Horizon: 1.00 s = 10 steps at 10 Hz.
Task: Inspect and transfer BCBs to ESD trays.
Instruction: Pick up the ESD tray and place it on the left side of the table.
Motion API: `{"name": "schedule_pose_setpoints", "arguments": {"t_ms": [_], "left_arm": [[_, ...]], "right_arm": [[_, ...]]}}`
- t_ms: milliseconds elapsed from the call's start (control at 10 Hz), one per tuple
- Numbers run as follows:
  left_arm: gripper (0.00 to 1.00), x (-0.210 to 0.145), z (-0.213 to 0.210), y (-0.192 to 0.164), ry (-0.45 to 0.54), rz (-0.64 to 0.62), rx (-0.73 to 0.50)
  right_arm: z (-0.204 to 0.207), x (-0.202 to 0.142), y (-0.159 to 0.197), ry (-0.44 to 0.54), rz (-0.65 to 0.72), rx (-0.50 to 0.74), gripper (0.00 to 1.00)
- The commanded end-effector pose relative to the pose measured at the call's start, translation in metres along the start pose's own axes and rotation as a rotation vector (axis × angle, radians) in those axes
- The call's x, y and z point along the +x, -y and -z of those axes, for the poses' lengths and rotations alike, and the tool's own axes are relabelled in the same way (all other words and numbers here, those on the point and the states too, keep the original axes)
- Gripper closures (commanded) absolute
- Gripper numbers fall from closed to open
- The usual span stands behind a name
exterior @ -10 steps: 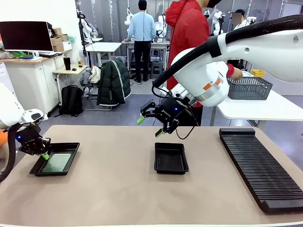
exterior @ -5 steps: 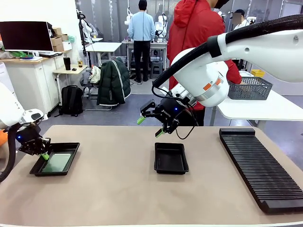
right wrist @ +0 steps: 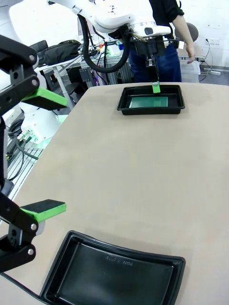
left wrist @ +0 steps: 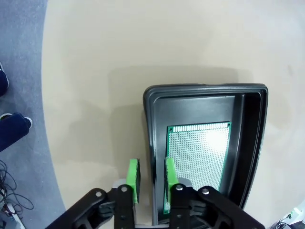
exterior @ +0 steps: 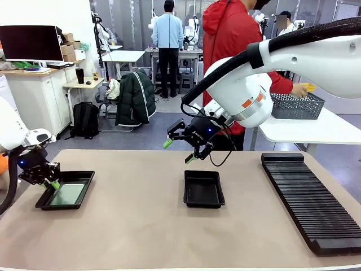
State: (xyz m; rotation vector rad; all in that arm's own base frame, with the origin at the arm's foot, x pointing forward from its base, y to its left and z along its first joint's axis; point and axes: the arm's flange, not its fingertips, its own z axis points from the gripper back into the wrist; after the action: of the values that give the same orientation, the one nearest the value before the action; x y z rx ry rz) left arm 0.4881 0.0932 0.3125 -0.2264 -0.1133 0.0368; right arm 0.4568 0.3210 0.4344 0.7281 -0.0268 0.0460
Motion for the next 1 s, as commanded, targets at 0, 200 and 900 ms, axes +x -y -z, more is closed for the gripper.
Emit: {"name": "schedule_pose_setpoints", "arguments": {"t_ms": [0, 200, 900], "left_arm": [[0.42, -0.010, -0.013, 0.002, -0.006, -0.015, 0.058], [0.24, -0.013, -0.032, 0.006, -0.016, -0.015, 0.113], [0.00, -0.038, -0.142, 0.042, -0.034, 0.046, 0.253]], "right_arm": [[0.000, -0.001, -0.002, 0.009, 0.013, -0.019, 0.00], [0.000, -0.001, -0.002, 0.009, 0.013, -0.019, 0.00], [0.000, -0.001, -0.002, 0.009, 0.013, -0.019, 0.00]]}}
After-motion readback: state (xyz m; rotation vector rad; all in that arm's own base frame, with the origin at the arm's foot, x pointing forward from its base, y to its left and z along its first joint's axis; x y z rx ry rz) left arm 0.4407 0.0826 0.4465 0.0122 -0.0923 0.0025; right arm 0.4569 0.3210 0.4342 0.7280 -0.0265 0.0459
